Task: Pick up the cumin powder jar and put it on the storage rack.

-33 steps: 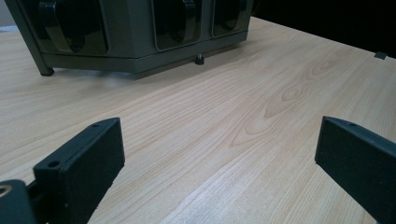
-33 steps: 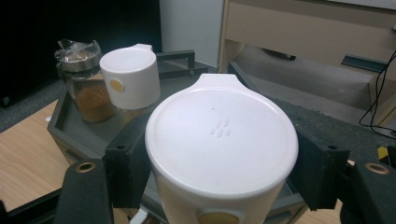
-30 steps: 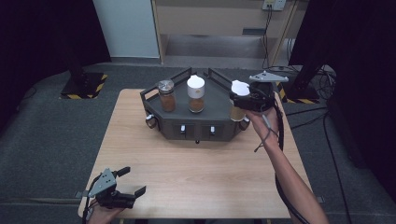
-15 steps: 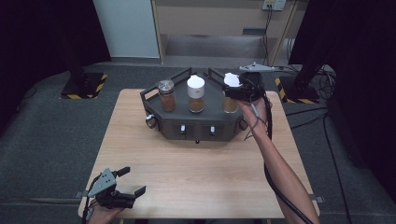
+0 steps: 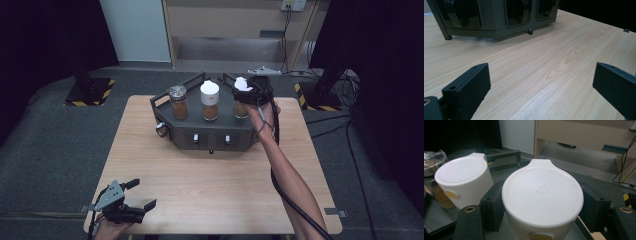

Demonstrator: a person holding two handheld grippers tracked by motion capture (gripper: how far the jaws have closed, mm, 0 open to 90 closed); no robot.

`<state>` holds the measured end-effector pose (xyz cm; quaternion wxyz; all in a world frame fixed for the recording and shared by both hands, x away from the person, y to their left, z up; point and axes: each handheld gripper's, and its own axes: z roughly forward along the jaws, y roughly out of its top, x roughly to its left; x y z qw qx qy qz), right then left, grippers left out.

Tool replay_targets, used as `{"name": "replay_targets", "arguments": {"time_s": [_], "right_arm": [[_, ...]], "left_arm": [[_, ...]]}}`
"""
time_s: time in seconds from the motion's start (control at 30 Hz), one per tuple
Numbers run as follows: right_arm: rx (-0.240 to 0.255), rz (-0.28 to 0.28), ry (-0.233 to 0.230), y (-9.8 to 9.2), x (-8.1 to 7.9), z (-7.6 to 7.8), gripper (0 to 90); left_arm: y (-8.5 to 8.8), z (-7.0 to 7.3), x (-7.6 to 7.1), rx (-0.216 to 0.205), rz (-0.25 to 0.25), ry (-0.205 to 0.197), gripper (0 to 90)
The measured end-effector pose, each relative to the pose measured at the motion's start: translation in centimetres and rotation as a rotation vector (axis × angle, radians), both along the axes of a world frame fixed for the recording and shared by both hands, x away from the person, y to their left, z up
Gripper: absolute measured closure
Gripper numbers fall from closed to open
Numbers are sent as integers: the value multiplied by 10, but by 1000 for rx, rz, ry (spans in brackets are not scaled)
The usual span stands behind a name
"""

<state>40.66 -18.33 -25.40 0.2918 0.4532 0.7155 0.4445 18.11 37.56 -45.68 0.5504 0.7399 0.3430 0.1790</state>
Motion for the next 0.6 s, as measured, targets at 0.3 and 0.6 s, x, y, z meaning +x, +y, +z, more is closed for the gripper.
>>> {"name": "replay_targets", "arguments": {"time_s": [0.3,0.6], "right_arm": [[7,-16,16,2,7,-11,309],[7,-29,23,1,9,-16,309]], "left_arm": [[0,0,0,-2,1,0,1],[0,0,0,0,1,0,1]]}}
